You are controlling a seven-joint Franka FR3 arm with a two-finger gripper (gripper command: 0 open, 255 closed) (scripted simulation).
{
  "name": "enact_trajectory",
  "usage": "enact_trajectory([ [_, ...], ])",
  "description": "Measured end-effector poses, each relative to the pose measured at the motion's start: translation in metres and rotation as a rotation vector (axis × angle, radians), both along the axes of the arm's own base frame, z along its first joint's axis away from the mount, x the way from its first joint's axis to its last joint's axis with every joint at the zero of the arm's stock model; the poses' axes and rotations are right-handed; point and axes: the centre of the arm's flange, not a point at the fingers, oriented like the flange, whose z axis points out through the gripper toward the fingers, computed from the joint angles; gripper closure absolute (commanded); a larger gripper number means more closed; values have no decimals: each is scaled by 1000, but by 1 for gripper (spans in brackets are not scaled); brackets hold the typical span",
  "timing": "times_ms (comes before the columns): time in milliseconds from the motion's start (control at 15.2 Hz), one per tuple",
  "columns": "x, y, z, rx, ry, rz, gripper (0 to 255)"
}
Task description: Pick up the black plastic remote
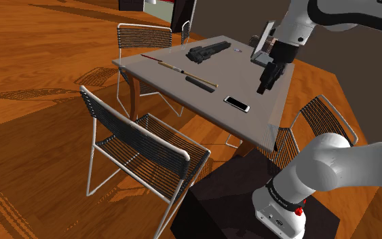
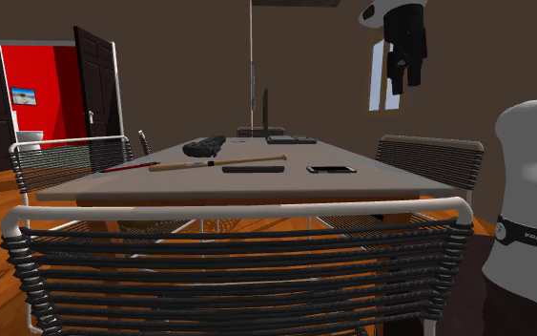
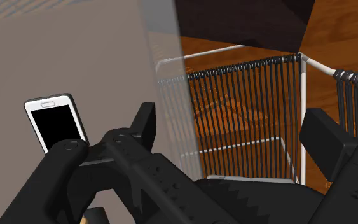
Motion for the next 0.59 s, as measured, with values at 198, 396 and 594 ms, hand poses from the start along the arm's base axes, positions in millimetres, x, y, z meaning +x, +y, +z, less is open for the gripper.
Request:
enact_trajectory([
  [198, 14, -7, -7, -1, -3, 4, 0],
  [396, 45, -12, -21, -4, -10, 11, 0],
  [594, 77, -24, -38, -7, -19, 20, 0],
])
